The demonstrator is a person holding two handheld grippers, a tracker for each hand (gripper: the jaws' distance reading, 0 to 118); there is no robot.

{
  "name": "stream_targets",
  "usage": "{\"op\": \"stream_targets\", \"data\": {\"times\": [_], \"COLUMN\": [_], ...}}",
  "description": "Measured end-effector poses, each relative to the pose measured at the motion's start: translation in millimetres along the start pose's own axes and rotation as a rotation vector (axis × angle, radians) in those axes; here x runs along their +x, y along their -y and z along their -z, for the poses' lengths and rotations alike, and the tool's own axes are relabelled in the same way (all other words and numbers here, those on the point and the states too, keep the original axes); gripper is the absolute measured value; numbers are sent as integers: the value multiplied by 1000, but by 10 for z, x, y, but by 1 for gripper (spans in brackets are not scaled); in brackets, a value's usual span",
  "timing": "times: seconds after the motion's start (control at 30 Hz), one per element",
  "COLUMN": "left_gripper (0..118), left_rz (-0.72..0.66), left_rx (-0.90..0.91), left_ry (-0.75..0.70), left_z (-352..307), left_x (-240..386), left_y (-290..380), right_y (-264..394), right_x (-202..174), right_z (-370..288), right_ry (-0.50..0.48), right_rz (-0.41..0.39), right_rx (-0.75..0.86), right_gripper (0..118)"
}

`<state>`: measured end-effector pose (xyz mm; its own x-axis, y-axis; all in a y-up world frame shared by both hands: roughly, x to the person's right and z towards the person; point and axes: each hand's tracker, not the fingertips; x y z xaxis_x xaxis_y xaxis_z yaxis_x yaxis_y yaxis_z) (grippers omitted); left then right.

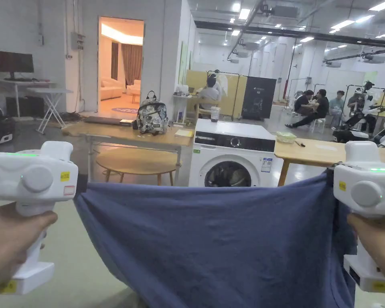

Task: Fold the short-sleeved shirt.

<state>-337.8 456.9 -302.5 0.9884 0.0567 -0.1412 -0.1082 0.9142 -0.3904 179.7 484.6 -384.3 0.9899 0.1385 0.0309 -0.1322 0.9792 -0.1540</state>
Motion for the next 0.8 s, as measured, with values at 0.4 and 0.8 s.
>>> {"op": "stream_targets", "data": {"times": [0.4,0.8], "left_gripper": [0,0], "left_rz": [37,56], "left_rx": [120,203], "left_ry": [-44,-100], "left_z": [116,468], "left_x": [188,179], "left_y": [-1181,-1945], "right_y": [-704,-1365], "right_x": [162,-54], "right_z": [447,942], "right_ry": [42,59], "right_rz": [81,57], "right_rx": [78,183], "right_gripper": [1,1]}}
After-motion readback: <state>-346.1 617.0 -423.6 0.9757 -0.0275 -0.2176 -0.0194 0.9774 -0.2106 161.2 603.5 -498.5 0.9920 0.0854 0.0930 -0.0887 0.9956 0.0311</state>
